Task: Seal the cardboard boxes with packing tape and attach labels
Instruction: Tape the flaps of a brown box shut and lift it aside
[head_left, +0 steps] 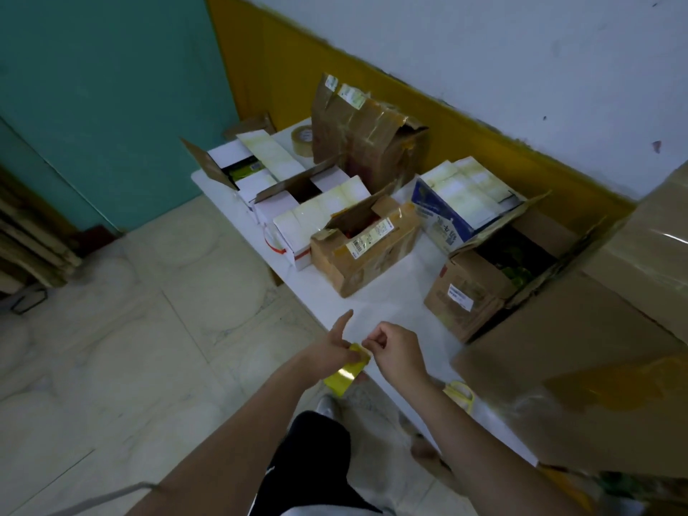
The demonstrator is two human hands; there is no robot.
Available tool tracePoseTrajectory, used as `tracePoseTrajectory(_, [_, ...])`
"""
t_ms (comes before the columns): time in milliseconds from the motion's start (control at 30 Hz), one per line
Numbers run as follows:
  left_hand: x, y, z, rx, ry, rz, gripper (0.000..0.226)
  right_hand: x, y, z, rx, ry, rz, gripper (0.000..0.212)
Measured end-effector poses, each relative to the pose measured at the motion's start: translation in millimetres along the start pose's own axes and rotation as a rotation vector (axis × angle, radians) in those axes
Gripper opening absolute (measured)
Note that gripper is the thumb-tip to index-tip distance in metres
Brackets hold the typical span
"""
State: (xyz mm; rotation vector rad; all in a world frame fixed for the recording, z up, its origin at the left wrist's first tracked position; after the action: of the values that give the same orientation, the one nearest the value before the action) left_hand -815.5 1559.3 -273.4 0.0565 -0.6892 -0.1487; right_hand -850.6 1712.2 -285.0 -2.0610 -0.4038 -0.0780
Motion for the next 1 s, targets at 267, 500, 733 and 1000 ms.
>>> tracePoseTrajectory(267, [-64.7, 2.3, -79.8, -0.036, -0.009, 0.137, 0.086, -23.4, 54.7, 43.9, -0.036, 0.083, -0.047, 0.016])
tracePoseTrajectory(500, [-118.4, 5.2, -133.4, 0.067, 0.150, 0.261, 0.095, -55.7, 95.9, 72.8, 0.095, 0.133, -0.050, 0.018])
tracePoseTrajectory(733, [-141.0, 14.4, -124.3, -0.273, 0.099, 0.561, 0.107, -63.3, 65.2, 74.1, 0.495, 0.248, -0.020, 0.076])
tracePoseTrajectory(1000, [-91.2, 32.4, -49.3, -0.736, 0.138, 0.761, 0.101, -6.5, -17.5, 56.9, 0.497, 0.098, 0.115, 0.034])
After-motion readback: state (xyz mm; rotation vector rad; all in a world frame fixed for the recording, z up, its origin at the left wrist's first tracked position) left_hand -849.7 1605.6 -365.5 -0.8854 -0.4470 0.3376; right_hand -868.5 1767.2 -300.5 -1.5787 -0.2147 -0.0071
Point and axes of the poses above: each hand's wrist, its own x-axis away from the middle knuckle, its own y-axis out of the palm, z = x × y, the point moved 1 cm from there along -x, towards the middle knuckle, and after that the axes turned 14 degrees about x, right-handed, at the moved point
